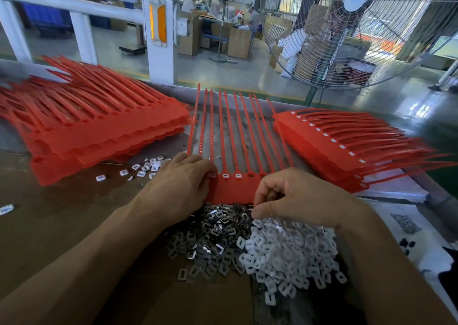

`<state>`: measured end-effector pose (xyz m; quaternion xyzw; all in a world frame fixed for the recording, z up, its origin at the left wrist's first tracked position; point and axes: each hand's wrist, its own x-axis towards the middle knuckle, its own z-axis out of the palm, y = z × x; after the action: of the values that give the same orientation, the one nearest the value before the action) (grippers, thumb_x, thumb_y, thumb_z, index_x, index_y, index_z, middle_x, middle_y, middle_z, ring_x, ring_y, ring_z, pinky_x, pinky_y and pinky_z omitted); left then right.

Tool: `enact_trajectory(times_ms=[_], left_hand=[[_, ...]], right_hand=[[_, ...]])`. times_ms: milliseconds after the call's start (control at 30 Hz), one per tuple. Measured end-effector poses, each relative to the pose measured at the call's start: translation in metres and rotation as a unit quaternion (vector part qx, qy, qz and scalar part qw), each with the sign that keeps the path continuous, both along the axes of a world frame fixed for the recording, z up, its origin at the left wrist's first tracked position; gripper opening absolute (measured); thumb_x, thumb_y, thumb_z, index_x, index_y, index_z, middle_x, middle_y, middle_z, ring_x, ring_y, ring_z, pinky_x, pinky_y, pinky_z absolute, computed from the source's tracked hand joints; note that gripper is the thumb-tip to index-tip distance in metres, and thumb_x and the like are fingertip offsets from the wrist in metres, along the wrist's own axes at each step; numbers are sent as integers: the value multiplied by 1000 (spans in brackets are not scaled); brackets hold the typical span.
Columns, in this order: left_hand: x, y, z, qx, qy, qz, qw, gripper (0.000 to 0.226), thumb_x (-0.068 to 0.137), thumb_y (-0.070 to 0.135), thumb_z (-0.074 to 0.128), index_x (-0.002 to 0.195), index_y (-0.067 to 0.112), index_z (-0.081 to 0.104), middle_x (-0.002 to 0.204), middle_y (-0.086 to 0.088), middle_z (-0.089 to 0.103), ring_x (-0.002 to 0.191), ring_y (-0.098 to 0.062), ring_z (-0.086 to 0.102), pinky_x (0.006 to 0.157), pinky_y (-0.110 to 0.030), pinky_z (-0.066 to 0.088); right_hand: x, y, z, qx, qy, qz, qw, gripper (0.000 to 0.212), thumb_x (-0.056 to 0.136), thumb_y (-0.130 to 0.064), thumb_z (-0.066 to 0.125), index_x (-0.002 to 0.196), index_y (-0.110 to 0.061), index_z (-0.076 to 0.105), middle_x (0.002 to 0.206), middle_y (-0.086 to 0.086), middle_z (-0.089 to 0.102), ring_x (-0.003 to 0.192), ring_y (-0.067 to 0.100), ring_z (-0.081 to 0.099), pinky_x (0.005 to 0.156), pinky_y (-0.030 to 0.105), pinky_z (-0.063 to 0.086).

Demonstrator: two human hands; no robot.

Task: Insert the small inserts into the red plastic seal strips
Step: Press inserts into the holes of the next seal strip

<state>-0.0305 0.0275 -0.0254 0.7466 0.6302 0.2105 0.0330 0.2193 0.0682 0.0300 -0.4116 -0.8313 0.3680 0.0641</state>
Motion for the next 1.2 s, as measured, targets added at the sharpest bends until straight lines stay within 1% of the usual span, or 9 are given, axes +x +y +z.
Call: enact_trajectory(times_ms=[100,267,467,567,733,833,933,1033,1200], left_hand=[[-1,1,-1,3,-6,-3,1000,32,99,30,47,129,32,58,125,10,60,120,-17,45,107,-43,39],[-1,1,-2,9,-6,-2,1000,32,98,30,47,128,32,59,125,10,60,119,-17,46,106,-43,39],[0,1,-2,15,-8,-1,1000,32,98,30,47,127,31,60,123,11,60,118,-16,45,106,-40,38],[0,1,-3,10,-3,-2,1000,32,98,30,46,127,32,59,124,11,60,118,-17,46,106,-42,38],[-1,2,-3,5,-7,-4,1000,31,99,32,44,127,33,59,123,13,59,116,-15,45,106,-42,39],[-1,1,-3,7,-6,-4,1000,31,99,33,44,126,33,59,121,13,60,115,-15,45,105,-42,39],[0,1,-3,8,-5,-3,1000,31,99,33,43,125,33,59,121,13,60,114,-15,46,105,-42,39],[0,1,-3,5,-3,-2,1000,31,99,32,44,126,33,59,122,13,60,115,-15,45,106,-42,38],[2,0,-2,3,-4,1,1000,31,100,32,44,127,32,58,124,11,60,117,-16,45,107,-42,38]], right_hand=[[2,0,2,-28,-5,13,1000,24,76,-42,90,88,-27,76,76,2,71,64,7,61,61,23,52],[1,1,-4,-29,-25,46,998,20,79,-37,90,89,-30,74,67,-9,63,60,6,54,58,27,44],[2,3,-5,-32,-8,52,998,11,86,-32,84,89,-28,74,78,-1,73,66,5,62,61,24,49],[4,3,-5,-29,23,40,999,9,88,-34,81,89,-29,73,79,-4,73,67,5,63,64,23,50],[0,7,-12,36,113,-65,991,7,94,-29,74,93,-36,72,84,-6,77,65,4,63,66,31,54],[-6,9,-21,69,136,-126,980,13,95,-25,73,91,-38,74,82,-9,76,62,1,62,61,25,49],[-11,10,-28,73,137,-173,973,12,90,-23,79,87,-35,78,79,-10,76,65,-1,64,66,23,50],[-16,11,-31,92,126,-219,963,11,87,-23,83,90,-31,77,83,-10,77,77,6,72,78,34,59],[-22,12,-33,182,100,-254,945,10,88,-29,80,81,-31,74,74,-17,74,68,1,67,67,30,55]])
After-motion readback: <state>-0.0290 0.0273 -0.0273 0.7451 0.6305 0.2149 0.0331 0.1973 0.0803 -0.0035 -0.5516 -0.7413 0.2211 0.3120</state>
